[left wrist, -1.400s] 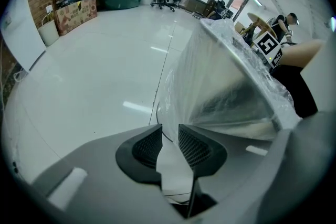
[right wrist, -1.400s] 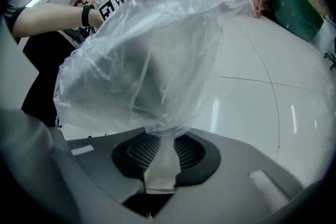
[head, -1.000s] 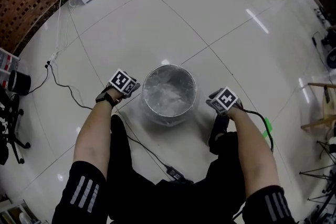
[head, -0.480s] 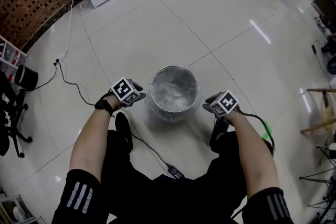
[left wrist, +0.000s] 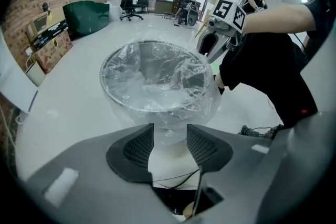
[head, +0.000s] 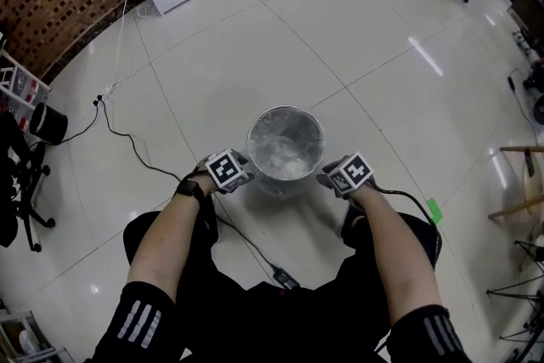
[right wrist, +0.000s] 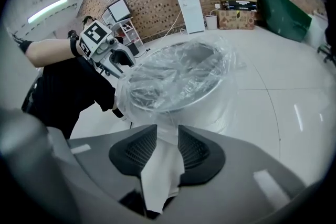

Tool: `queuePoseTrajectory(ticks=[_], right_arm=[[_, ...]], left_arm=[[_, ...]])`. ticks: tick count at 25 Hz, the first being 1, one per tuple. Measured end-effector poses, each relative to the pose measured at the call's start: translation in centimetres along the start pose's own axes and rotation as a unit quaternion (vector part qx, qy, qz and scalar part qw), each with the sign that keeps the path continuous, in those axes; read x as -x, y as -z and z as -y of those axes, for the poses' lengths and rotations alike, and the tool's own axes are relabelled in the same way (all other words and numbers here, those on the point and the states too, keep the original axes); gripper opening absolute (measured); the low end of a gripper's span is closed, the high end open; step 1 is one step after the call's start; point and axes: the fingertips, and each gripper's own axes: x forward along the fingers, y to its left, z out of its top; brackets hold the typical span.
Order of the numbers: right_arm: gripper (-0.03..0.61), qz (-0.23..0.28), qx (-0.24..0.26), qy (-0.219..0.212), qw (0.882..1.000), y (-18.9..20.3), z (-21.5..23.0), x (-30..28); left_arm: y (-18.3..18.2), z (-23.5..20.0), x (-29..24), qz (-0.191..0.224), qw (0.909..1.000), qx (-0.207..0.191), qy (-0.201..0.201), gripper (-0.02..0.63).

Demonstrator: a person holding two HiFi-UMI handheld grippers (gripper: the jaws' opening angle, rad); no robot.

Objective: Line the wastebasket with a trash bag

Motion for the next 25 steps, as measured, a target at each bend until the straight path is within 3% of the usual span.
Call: queuePoseTrajectory(ticks=[7,13,21,25], right_arm=[[0.147,0.016,-0.002,0.013,1.000,-0.5,0.7,-2.4],[0.150,0.002,-0.004,0.016,1.000,0.2,1.7,-4.2],[0.153,-0.014,-0.013,0.026,0.999,1.4,2.6,-6.4],[0.153,-0.021,0.020,0.019,0.999,1.4,2.5,-6.4]], left_arm=[[0.8,-2.7,-2.5,-0.021,0.9982,-0.010,-0.056,0.198],[0.8,-4.1,-4.3,-0.020,0.9971,0.000,-0.073,0.198],[0.9,-4.6,-6.1,-0.027,0.9975,0.004,-0.065,0.201],[1.5,-5.0,-6.7,-0.036,0.9971,0.006,-0.066,0.201]])
